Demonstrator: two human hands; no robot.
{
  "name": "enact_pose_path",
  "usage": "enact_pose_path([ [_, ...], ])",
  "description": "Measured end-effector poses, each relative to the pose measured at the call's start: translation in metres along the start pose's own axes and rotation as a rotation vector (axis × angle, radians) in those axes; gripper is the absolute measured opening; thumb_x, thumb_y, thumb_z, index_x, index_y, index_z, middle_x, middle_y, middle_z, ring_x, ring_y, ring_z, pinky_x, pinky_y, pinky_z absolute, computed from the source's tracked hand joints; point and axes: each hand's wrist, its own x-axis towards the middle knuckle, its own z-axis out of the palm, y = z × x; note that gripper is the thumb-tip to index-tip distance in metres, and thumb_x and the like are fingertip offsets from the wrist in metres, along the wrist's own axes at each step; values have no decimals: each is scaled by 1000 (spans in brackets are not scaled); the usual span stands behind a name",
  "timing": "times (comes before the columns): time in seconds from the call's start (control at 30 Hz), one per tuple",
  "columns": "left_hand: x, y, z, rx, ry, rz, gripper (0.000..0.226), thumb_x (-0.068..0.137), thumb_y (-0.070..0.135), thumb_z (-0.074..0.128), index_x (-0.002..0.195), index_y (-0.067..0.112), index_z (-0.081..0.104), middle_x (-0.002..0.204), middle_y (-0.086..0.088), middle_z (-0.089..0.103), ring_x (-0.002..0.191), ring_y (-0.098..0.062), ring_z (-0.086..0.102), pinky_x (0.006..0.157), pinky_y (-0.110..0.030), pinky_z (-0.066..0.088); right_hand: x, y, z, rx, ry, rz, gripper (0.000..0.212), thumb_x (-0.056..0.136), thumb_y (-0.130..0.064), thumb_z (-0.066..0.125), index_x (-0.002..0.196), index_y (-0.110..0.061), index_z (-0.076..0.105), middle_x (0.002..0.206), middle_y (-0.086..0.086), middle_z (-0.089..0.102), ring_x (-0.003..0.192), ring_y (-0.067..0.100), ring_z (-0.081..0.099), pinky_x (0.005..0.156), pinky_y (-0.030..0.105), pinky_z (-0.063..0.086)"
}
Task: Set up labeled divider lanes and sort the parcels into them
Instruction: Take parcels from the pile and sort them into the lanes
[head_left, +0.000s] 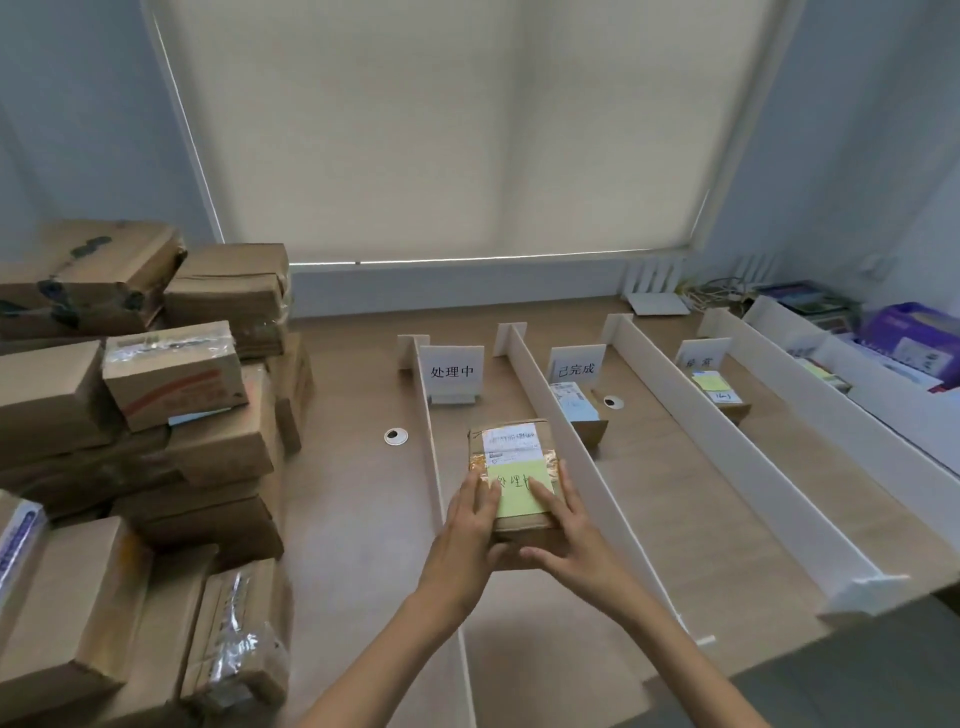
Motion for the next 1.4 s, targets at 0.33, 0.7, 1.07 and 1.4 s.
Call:
enact_pose_path([
  [0.33, 110, -51, 95, 199, -276, -237, 59, 95, 19, 50, 147, 12, 23, 156, -2, 14, 145, -23, 9, 106, -37, 37, 116, 117, 38, -241, -349, -68, 55, 99, -40, 40, 149, -34, 19, 154, -9, 21, 141, 16, 25, 116, 34, 24],
  [0.7, 216, -102, 136, 466, -400, -401, 47, 94, -1, 44, 140, 2, 34, 144, -14, 33, 137, -26, 31, 100, -36, 44, 216, 180, 91, -401, -518, -26, 93, 84, 9, 36, 128, -14, -43, 131, -1, -58, 139, 35, -26, 117, 30, 15],
  [1.07, 314, -147, 107, 545, -297, -486, 28, 92, -5, 40, 113, 2, 57, 123, -14, 52, 110, -30, 58, 84, -34, 47, 343, 175, 100, -563, -606, 13, 90, 89, 6, 39, 143, -17, -30, 149, 0, -39, 143, 34, -19, 112, 60, 0],
  [1.4, 227, -111, 47, 97, 18, -355, 45, 93, 17, 49, 138, 15, 43, 149, -2, 33, 138, -16, 30, 111, -25, 25, 300, 137, 79, -351, -188, -22, 72, 94, -7, 37, 150, -14, -7, 158, 7, -13, 146, 30, -1, 118, 41, 9],
])
